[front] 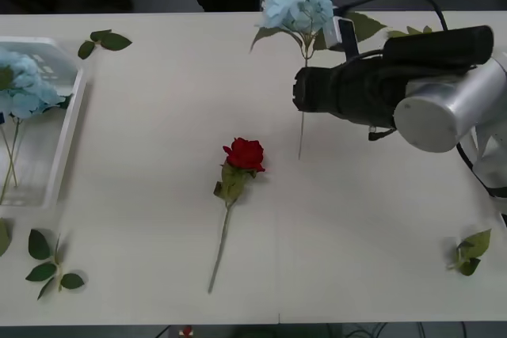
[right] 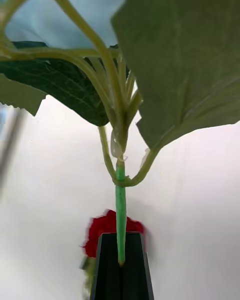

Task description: Place the red flowers into the right box and the blue flowers into the left box. If a person shows an open palm, hand one flower to the person first, then continue sorting.

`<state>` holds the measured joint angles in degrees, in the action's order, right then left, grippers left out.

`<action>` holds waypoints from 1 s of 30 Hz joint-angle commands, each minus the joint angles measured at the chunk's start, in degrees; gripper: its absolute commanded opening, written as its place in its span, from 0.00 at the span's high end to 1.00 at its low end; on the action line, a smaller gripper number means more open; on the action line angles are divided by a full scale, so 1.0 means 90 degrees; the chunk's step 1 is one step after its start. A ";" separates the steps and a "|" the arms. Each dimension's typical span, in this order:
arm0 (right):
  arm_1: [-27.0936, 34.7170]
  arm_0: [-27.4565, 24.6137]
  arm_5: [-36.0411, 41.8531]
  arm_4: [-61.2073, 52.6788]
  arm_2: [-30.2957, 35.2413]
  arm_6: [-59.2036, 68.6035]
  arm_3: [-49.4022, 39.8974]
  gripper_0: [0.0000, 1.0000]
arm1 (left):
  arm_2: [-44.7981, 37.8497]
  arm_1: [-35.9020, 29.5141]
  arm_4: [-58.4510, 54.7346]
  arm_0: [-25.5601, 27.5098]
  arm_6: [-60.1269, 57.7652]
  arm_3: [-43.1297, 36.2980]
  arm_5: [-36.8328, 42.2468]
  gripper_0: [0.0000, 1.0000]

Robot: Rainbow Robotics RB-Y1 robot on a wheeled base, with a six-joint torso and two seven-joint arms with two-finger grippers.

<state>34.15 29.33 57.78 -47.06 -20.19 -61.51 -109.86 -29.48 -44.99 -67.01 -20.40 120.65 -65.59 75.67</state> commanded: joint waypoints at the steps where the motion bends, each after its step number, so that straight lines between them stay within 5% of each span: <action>1: -0.0250 0.0159 -0.0131 -0.1001 0.0320 -0.0578 -0.0185 1.00 | -0.0084 -0.0157 -0.0494 -0.0038 0.0130 -0.0339 0.0411 0.06; 13: -0.0523 0.0110 -0.0141 -0.5142 0.1228 -0.3039 0.0274 1.00 | 0.0668 -0.0098 -0.3179 -0.0048 0.0130 -0.2009 0.0216 0.00; 21: -0.0523 0.0120 0.0035 -0.5991 0.1326 -0.4104 0.0508 1.00 | 0.1469 0.0654 -0.4527 -0.0048 0.0589 -0.2781 -0.0605 0.00; 30: -0.0523 0.0101 0.0211 -0.6206 0.1384 -0.4641 0.0518 1.00 | 0.2143 0.2216 -0.4517 -0.0048 0.0706 -0.3660 -0.1083 0.00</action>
<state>29.38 29.34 59.49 -102.02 -8.68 -101.28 -104.19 -10.92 -27.90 -107.84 -20.40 126.50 -95.52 66.31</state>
